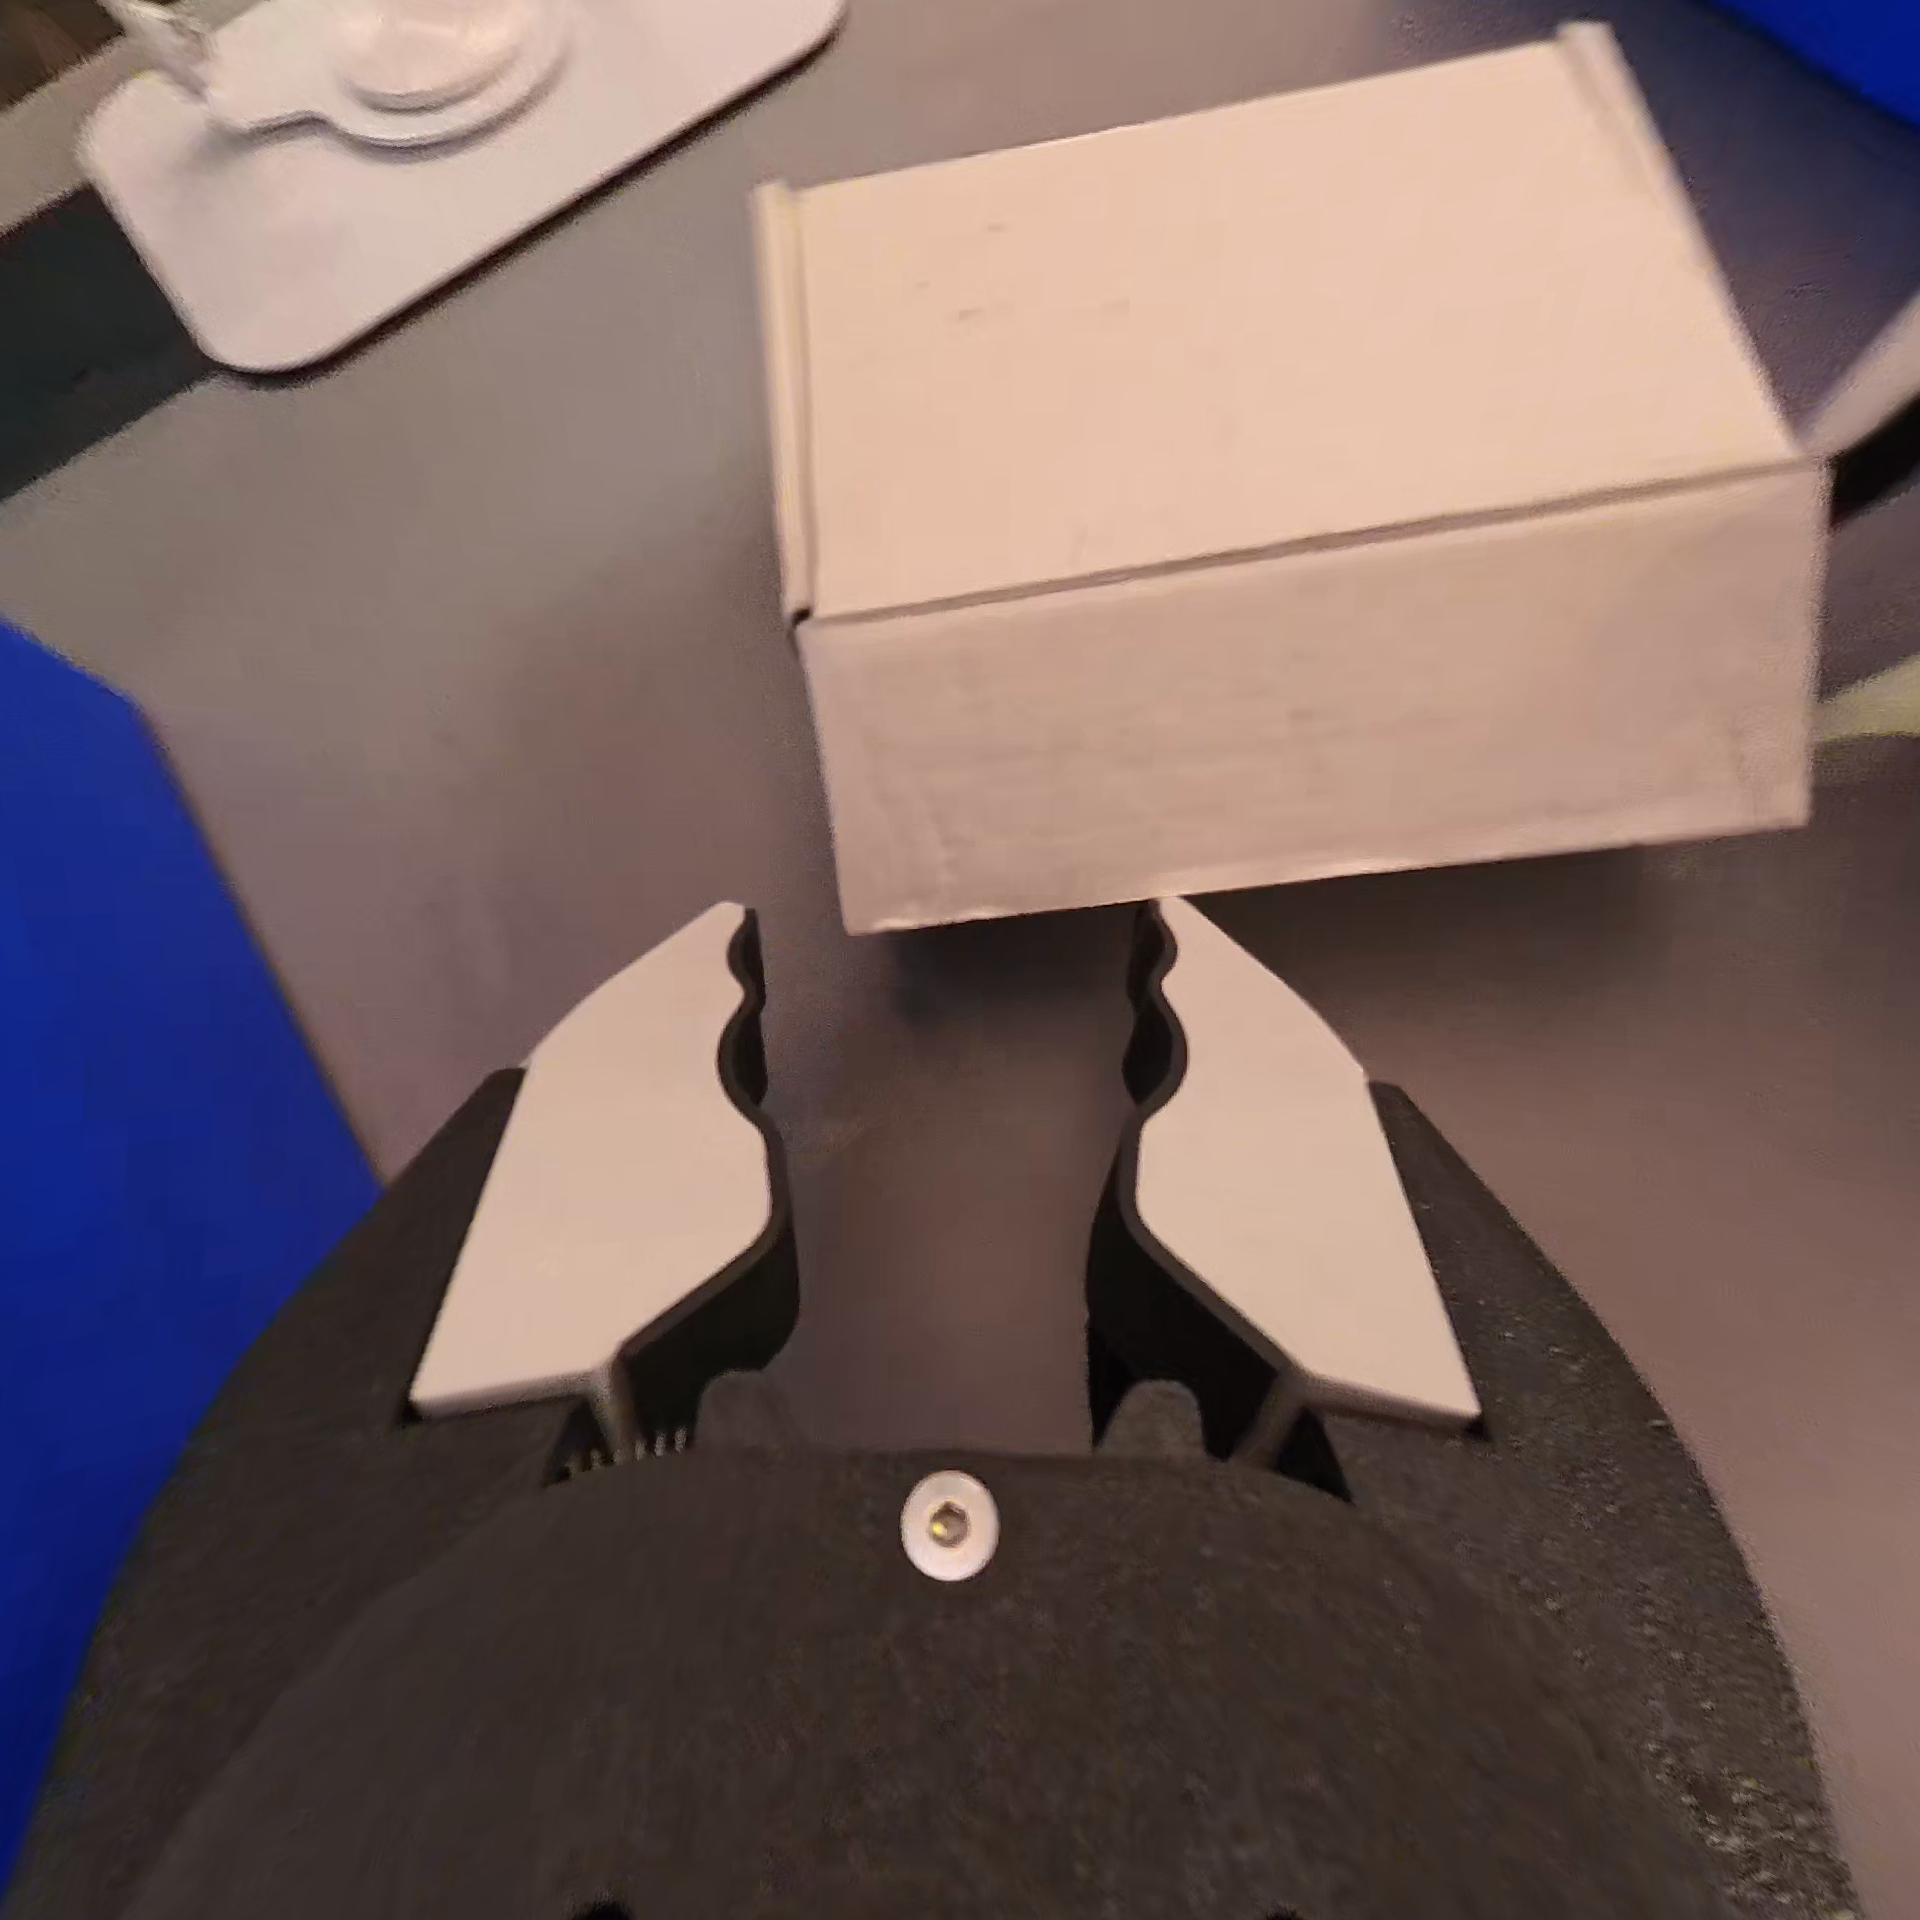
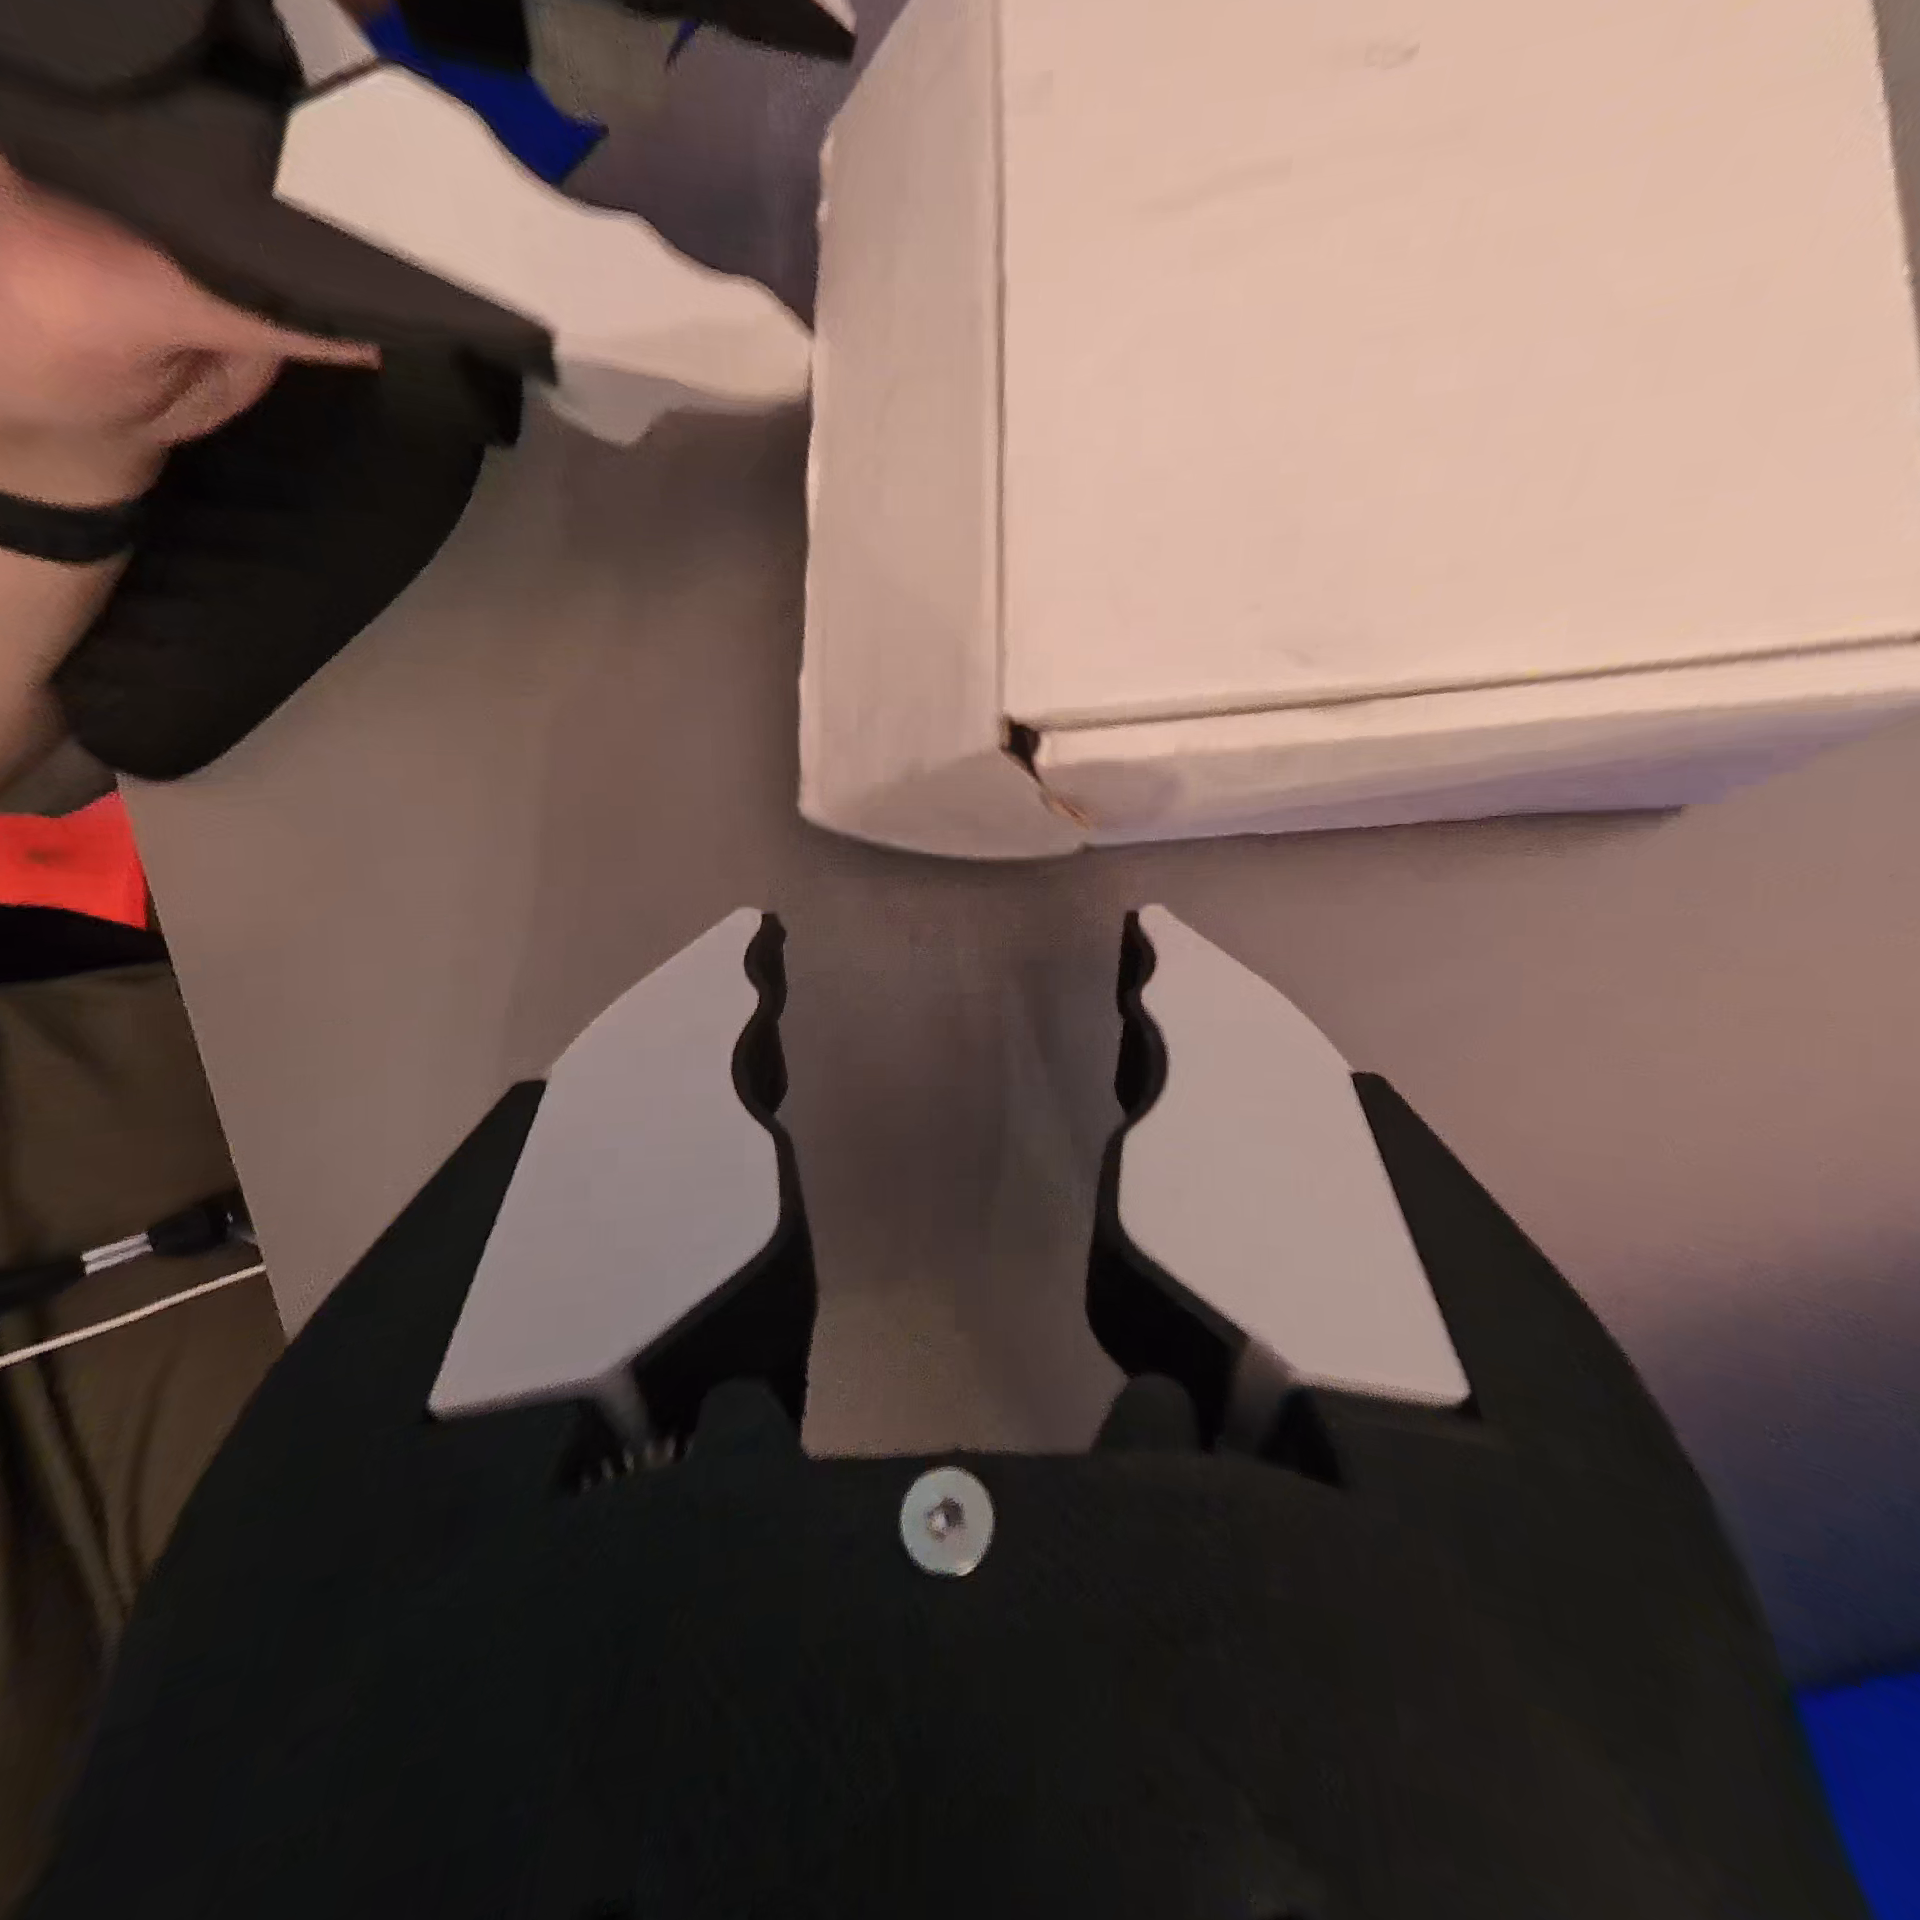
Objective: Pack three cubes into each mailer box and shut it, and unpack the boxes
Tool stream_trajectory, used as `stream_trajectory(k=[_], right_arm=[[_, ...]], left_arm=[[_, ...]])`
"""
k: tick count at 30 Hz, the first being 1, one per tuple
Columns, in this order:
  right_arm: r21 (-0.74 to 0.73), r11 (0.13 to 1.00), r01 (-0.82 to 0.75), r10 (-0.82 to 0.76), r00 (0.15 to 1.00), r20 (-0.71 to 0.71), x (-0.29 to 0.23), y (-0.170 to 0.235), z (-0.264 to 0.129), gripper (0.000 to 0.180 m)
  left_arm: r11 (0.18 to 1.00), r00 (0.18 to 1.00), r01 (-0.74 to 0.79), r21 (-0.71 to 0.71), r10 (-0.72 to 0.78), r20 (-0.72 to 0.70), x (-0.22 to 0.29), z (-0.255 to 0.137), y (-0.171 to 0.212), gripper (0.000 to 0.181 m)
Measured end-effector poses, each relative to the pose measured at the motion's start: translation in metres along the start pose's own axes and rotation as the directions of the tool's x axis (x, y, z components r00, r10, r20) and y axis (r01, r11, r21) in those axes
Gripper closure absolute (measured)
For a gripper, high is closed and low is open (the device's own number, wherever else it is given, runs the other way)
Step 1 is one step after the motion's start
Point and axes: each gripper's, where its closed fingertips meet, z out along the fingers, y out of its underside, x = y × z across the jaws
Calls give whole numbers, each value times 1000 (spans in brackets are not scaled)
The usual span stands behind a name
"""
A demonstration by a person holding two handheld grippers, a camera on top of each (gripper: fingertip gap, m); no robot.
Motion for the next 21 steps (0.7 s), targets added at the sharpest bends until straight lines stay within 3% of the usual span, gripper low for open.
stream_trajectory(k=[6, 13, 16, 21], right_arm=[[70, 992, 106, -96, 986, -135, 13, -14, -11, 118], [-65, 960, 274, -281, 914, -294, 24, -4, -3, 131], [-26, 939, 344, -334, 889, -314, 13, -8, 0, 134], [25, 913, 408, -342, 797, -497, 8, -1, -6, 130]], left_arm=[[1000, 999, -13, -7, 14, 47, -7, 0, 1, 115], [996, 991, -86, 20, 83, 107, -14, 1, -8, 108], [996, 994, -93, 11, 92, 57, -10, 4, -8, 109], [985, 985, -171, 7, 171, -26, 9, 8, -3, 105]])
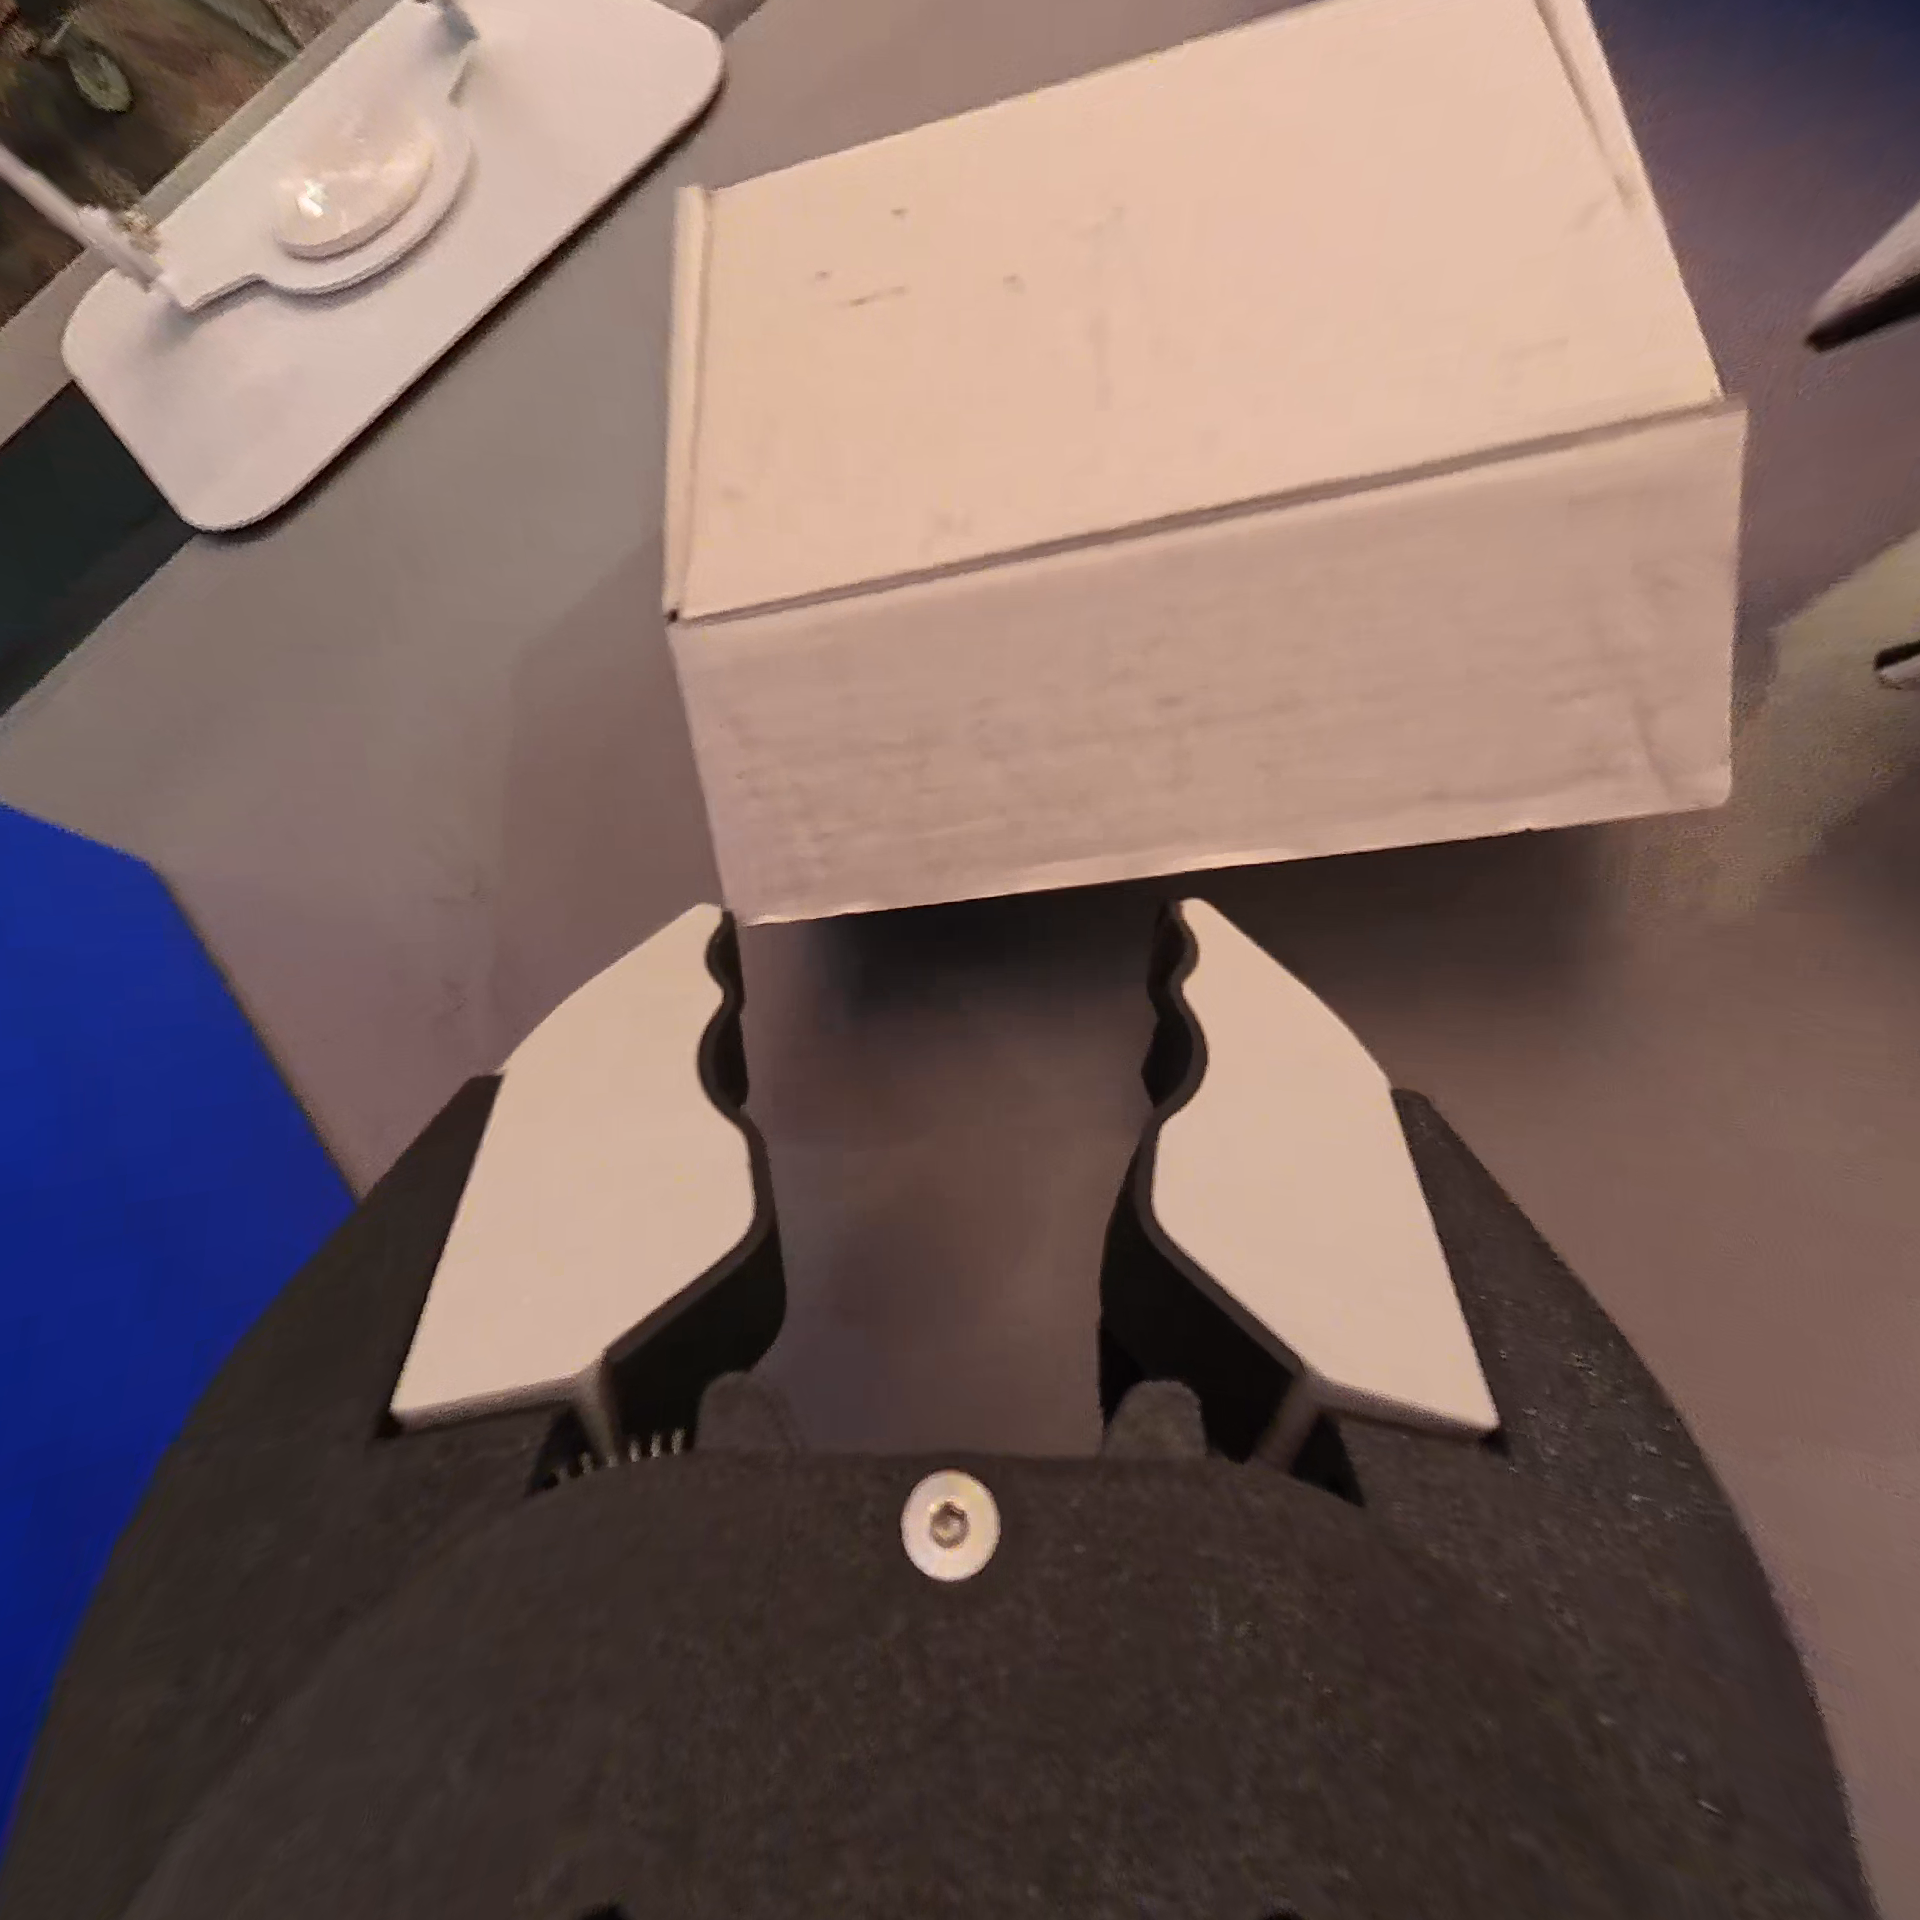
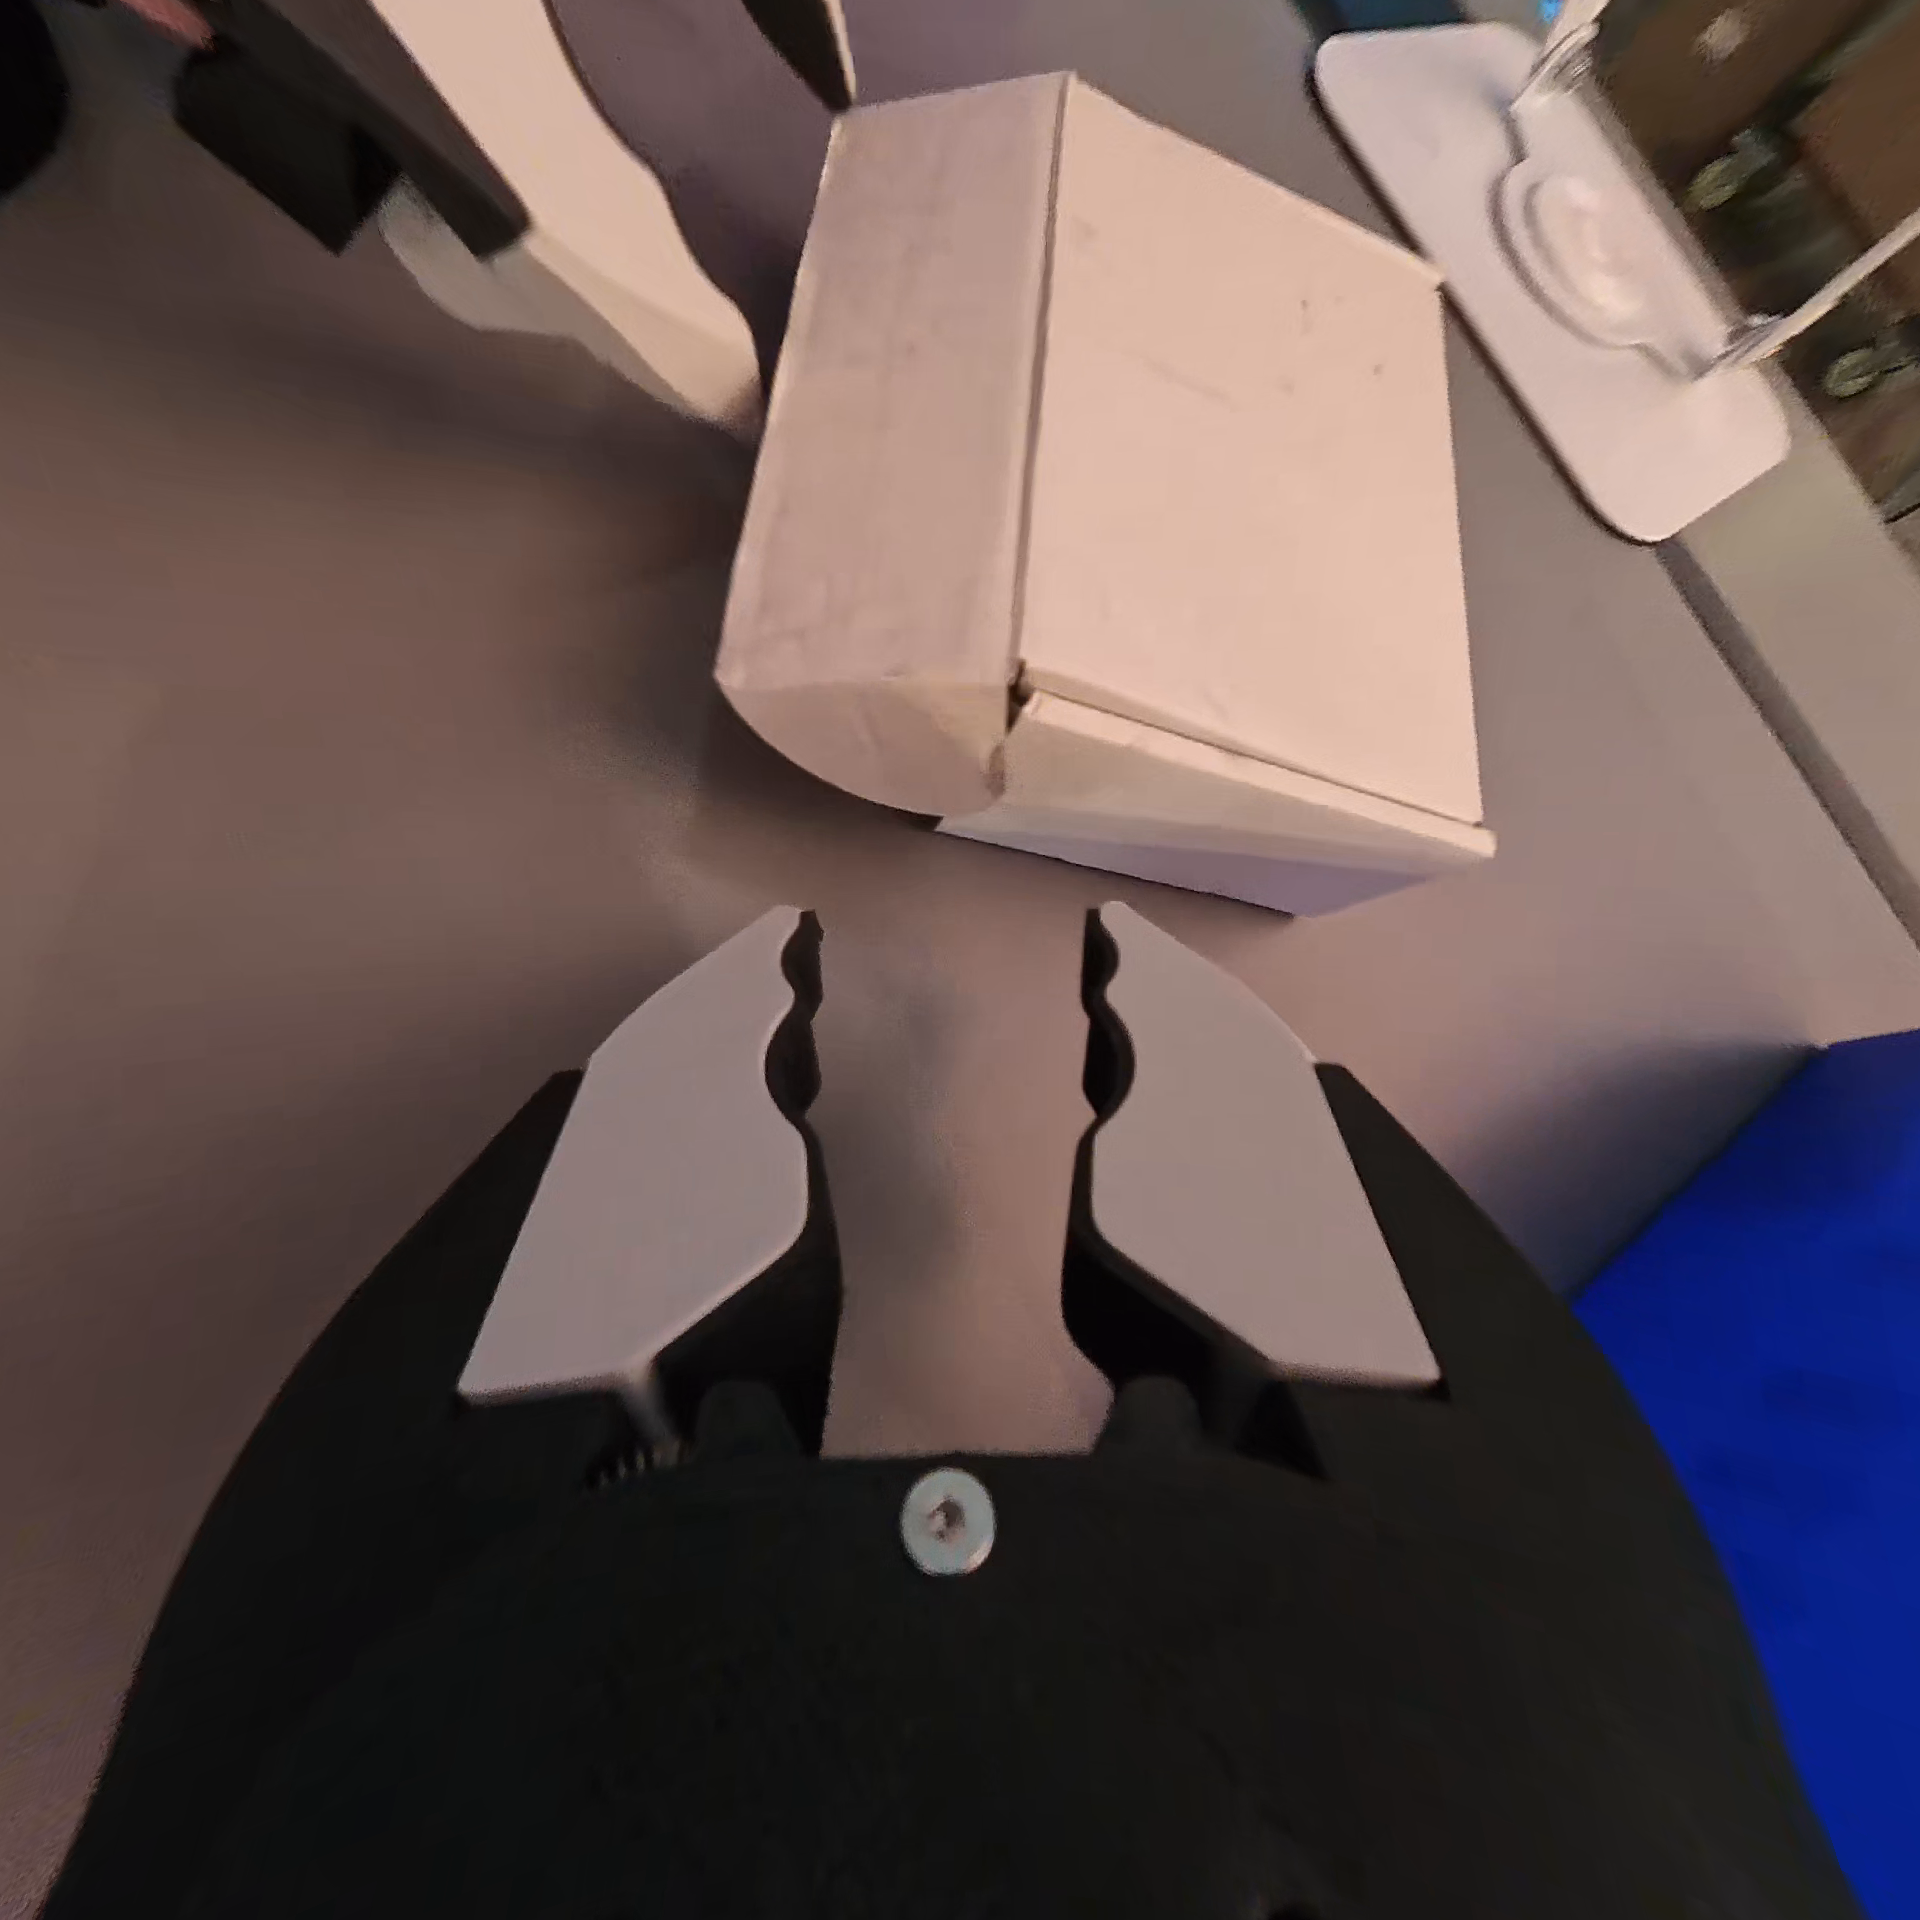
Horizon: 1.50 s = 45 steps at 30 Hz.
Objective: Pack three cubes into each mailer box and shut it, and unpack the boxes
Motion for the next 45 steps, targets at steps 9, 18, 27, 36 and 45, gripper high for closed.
stream_trajectory(k=[9, 18, 27, 36, 45], right_arm=[[96, 995, -38, 58, 974, -218, -4, -5, -13, 120], [50, 997, -63, 77, 919, -386, -2, -8, 3, 118], [-3, 985, -173, 142, 816, -561, 16, -4, 9, 127], [-18, 964, -265, 210, 803, -558, 24, 3, 15, 140], [-20, 954, -299, 238, 798, -554, 31, 5, 19, 142]], left_arm=[[971, 971, -235, -36, 237, 43, 23, 1, 2, 111], [983, 973, -178, -43, 182, 140, -8, 14, -2, 109], [997, 997, -70, 19, 70, 43, -7, 24, -8, 121], [981, 978, -193, 33, 189, 85, 3, 25, -13, 140], [989, 988, -143, 49, 140, 59, 2, 29, -16, 144]])
